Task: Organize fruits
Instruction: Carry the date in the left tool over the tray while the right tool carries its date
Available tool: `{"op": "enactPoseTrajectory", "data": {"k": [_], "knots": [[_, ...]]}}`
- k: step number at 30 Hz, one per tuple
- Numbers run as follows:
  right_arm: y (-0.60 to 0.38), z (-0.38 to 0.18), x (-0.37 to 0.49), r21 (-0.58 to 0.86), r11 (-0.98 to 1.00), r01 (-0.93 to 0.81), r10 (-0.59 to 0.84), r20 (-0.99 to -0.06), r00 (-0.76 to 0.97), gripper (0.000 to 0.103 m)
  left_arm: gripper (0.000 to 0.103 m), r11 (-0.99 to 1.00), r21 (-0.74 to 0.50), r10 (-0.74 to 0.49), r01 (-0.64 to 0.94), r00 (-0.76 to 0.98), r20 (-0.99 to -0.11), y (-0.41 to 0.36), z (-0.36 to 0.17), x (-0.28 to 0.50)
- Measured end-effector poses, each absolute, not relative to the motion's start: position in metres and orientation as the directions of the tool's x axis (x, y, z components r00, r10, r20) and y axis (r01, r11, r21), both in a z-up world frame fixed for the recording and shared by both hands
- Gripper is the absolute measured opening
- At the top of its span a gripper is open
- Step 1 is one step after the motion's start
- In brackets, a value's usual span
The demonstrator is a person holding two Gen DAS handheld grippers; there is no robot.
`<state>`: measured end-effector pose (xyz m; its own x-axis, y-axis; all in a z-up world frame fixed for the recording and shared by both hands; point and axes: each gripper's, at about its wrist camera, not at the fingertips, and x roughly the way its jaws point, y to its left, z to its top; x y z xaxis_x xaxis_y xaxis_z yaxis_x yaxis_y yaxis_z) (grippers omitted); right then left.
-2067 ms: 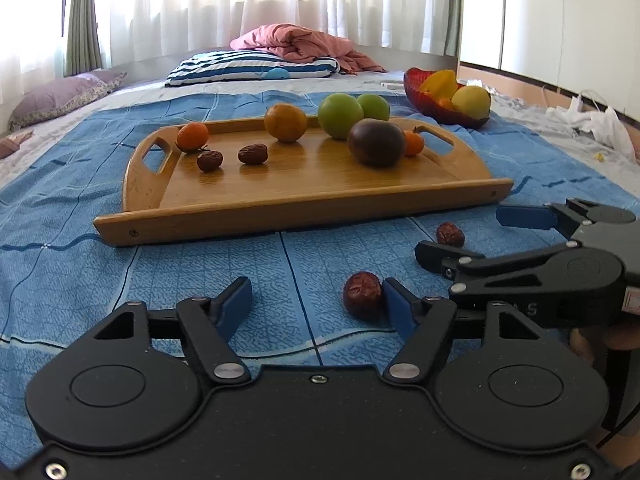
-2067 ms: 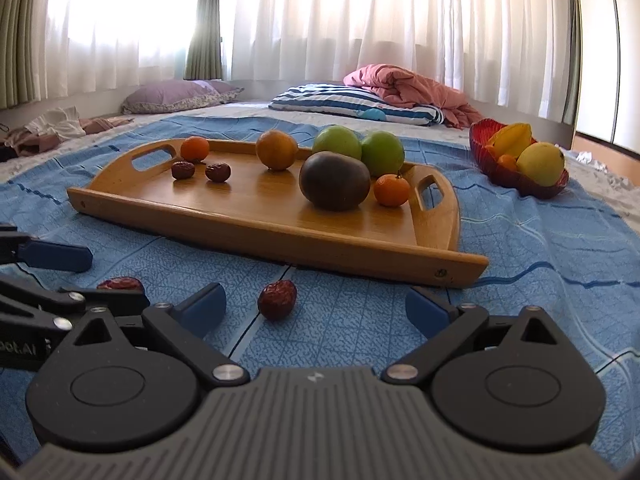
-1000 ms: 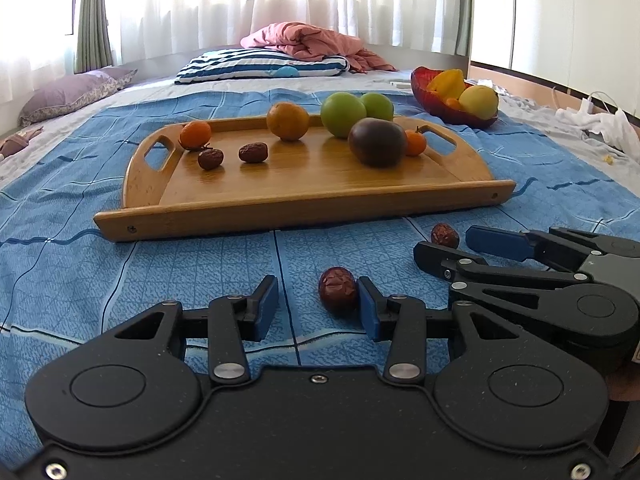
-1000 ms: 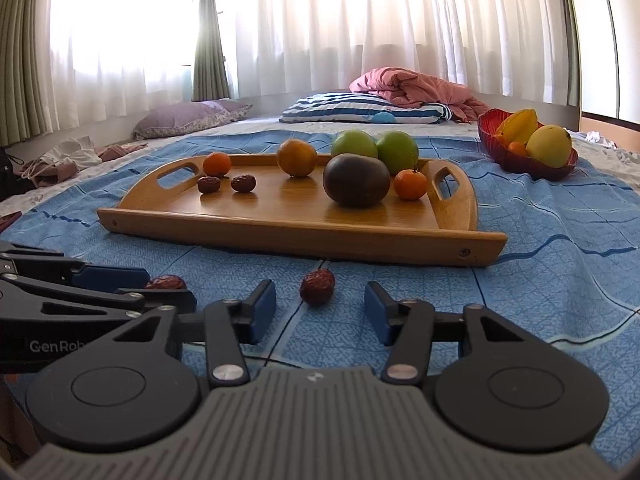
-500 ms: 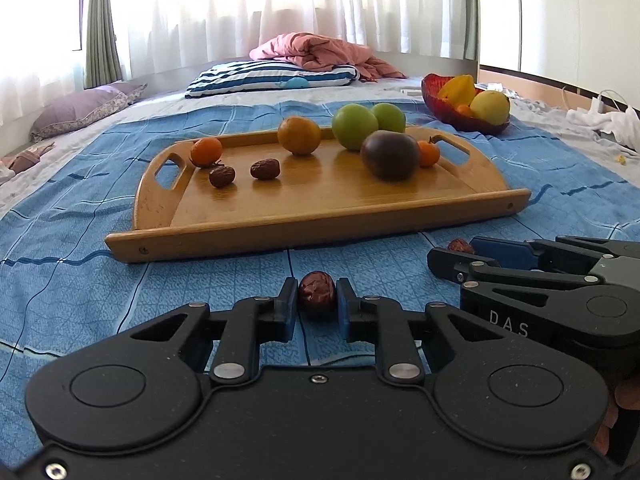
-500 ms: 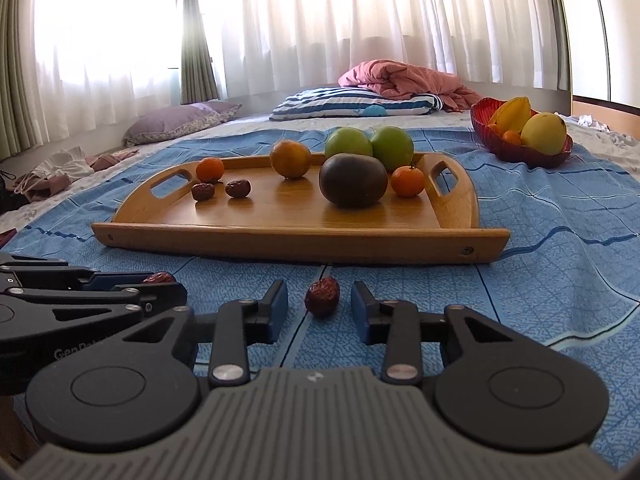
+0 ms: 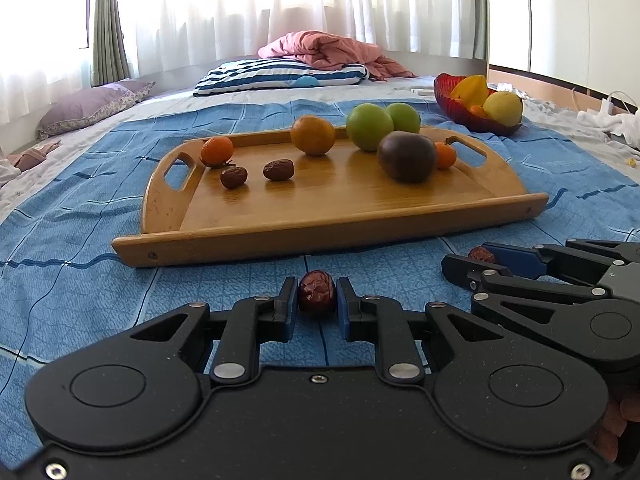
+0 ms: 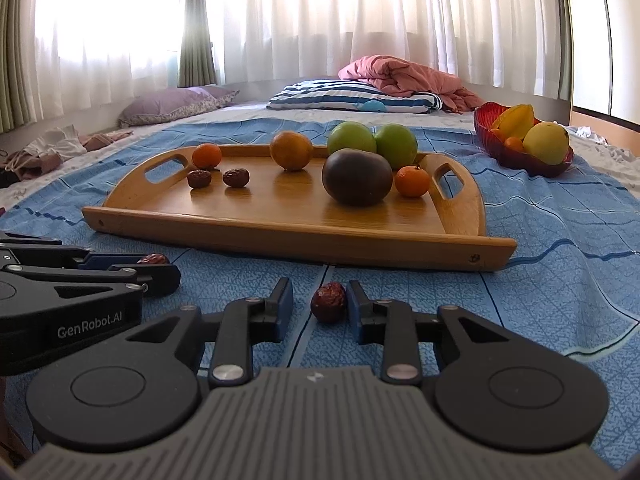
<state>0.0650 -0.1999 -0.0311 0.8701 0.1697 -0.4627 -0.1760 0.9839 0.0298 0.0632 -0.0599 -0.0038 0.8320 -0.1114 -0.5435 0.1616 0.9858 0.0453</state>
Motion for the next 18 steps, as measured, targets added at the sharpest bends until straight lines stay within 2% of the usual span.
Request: {"op": "enactPoseTrajectory", "data": {"k": [14, 18], "knots": [[-0.1971, -0.0317, 0.0643, 0.012, 0.984, -0.177, 0.163, -0.459, 0.873, 0.035, 0.020, 0.985, 0.060, -0.106, 0.164, 0.833, -0.542, -0.0620, -0.0057, 0.0638], [-0.1964, -0.0312, 0.0623, 0.000, 0.986, -0.166, 0.148, -0.454, 0.879, 0.026, 0.019, 0.986, 0.059, -0.099, 0.154, 0.838, -0.537, -0.0621, -0.0052, 0.0630]]}}
